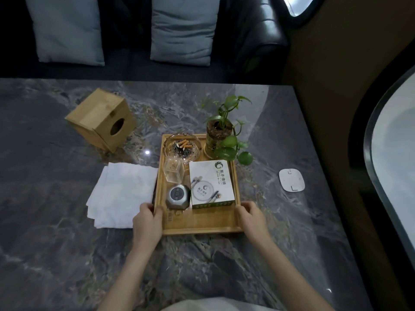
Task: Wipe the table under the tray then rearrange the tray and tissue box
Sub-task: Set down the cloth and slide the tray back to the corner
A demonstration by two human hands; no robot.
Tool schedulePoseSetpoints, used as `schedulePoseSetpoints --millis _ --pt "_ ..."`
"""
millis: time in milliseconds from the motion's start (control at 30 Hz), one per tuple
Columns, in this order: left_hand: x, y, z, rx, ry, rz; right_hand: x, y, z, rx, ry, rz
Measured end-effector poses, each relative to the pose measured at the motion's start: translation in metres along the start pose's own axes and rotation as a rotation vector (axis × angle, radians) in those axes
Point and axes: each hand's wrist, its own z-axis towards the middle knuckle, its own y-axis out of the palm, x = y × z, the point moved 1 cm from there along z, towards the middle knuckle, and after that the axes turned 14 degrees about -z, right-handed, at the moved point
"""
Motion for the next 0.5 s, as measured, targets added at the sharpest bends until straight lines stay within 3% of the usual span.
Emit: schedulePoseSetpoints --millis 100,300,500 --pt "0.001 0.007 0.007 0.012 -0.04 0.007 -0.002 0.006 0.007 0.024 0.059 0.042" --pt "0.003 0.012 0.012 0.038 0.044 0.098 -0.011 0.023 0.012 0.199 0.204 0.013" --pt "0.013 0.019 0.006 0.068 0.111 0.084 -0.01 0.013 0.02 0.304 0.146 0.046"
